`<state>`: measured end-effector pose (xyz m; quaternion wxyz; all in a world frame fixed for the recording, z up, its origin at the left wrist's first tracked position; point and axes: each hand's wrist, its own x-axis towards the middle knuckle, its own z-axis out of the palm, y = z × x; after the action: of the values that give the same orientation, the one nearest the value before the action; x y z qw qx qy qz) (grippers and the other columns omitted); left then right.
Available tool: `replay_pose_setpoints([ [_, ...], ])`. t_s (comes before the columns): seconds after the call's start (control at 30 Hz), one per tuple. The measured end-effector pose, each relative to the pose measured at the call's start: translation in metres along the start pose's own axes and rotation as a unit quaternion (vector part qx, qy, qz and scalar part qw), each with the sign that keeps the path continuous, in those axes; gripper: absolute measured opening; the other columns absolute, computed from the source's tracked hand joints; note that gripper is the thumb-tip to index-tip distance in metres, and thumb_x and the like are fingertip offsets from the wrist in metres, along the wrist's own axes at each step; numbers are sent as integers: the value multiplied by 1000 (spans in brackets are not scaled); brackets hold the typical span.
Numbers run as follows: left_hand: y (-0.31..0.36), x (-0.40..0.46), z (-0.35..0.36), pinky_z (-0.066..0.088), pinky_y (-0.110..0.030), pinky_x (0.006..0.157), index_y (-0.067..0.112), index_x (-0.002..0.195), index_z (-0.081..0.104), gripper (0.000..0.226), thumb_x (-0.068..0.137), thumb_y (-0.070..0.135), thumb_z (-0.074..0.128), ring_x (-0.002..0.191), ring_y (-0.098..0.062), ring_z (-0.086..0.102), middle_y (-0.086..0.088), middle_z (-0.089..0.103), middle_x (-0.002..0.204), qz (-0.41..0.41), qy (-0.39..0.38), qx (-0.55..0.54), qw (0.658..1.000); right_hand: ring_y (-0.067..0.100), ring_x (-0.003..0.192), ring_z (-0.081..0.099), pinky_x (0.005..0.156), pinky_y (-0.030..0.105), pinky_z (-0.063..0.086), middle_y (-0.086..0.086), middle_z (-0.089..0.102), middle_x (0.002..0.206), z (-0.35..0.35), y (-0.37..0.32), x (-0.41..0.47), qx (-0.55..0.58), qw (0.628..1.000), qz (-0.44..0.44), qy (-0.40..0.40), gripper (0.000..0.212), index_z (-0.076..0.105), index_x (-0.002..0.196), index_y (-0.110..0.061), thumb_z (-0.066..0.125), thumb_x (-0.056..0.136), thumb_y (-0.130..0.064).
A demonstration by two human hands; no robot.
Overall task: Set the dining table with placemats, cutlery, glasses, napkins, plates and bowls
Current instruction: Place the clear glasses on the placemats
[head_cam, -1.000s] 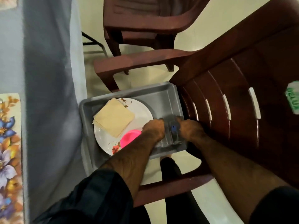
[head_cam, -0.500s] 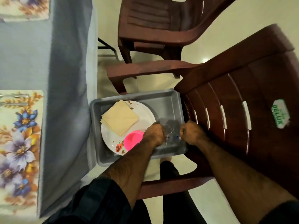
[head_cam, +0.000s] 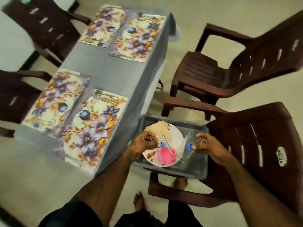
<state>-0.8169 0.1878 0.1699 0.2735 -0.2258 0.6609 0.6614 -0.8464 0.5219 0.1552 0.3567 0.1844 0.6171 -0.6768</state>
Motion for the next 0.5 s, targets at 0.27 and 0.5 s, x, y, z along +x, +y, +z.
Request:
replay_pose_setpoints([
  [0.27,-49,-141,-146,62,-42,81,11,112,72,31,82,13,75,88,-28,75,-14,75,101,46,78,-249,964,33,80,73,70,38,62,18,70,101,211,-10,-14,59,987,51,-139,51,67,124,-9,79,75,-19],
  [0.5,-156,-272,-303,62,-40,77,8,125,71,53,79,33,81,88,-30,73,-17,70,111,43,179,-405,896,29,74,72,70,39,58,24,75,100,463,45,-38,-70,978,100,-169,45,69,120,4,68,85,-23],
])
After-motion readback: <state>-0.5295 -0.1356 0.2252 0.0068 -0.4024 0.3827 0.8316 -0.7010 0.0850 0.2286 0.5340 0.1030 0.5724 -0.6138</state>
